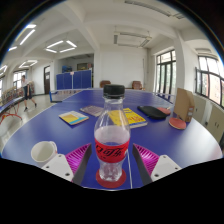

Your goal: Pour water

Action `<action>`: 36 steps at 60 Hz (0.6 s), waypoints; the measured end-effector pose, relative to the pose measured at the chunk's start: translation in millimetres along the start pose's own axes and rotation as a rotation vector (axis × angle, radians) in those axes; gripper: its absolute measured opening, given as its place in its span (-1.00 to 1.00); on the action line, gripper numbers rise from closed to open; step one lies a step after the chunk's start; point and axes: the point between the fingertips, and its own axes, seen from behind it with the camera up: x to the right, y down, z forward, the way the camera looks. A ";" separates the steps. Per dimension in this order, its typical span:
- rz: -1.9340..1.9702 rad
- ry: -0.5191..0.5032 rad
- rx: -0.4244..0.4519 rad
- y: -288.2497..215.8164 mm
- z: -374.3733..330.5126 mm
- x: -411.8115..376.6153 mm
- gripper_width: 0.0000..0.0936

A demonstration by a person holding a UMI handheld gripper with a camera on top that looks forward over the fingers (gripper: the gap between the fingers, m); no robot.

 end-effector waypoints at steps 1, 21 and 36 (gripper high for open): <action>-0.001 0.007 -0.008 -0.4 -4.9 -0.3 0.81; -0.018 0.095 -0.030 -27.8 -185.5 -20.0 0.82; -0.014 0.144 -0.050 -3.9 -342.1 -52.0 0.82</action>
